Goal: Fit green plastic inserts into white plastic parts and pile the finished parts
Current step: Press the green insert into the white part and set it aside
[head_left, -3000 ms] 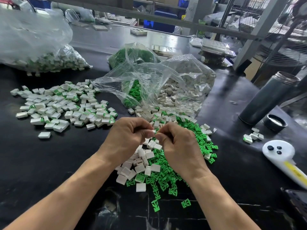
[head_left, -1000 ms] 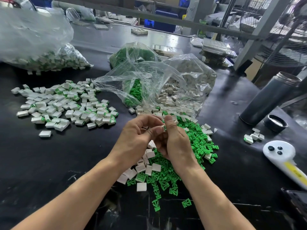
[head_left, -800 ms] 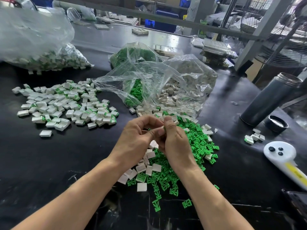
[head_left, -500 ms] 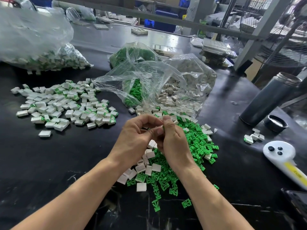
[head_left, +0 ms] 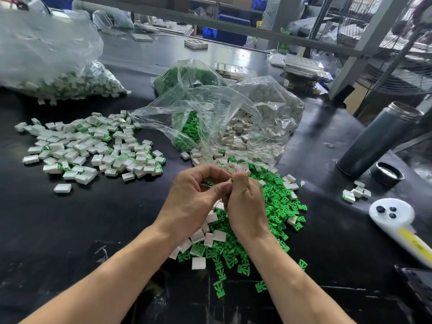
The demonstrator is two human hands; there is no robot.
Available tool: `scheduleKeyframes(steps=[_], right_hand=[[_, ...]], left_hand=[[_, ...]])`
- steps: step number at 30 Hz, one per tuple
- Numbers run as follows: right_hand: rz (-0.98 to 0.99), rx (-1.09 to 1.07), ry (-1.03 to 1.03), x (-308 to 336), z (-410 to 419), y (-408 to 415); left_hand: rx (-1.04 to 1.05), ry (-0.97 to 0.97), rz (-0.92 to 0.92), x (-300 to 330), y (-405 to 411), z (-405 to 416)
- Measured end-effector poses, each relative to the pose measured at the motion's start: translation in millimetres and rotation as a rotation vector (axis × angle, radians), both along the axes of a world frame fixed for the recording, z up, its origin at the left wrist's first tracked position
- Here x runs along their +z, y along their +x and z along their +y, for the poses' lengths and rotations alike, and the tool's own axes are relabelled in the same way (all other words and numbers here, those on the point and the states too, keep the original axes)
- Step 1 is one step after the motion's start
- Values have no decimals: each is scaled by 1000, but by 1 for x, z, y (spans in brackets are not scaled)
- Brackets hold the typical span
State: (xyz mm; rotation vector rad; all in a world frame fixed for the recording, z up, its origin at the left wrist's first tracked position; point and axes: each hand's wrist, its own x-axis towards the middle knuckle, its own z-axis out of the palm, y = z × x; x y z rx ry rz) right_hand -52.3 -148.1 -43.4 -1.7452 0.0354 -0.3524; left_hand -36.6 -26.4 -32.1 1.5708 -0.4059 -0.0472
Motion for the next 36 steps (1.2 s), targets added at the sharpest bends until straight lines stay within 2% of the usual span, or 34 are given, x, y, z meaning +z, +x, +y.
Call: scheduleKeyframes(steps=[15,30,33,36], right_hand=[[6,-55,-15,-1,2,2],[29,-22,-6,5,-2,-5],[-18,-67,-47,9,-12,-7],[-68,-5,-89,11,-18,-9]], left_hand=[[20,31,-17,0,-2,1],[65,18,-30,1,2,4],[129,13,-24,-1,8,10],[130,-11,-16,-2,11,13]])
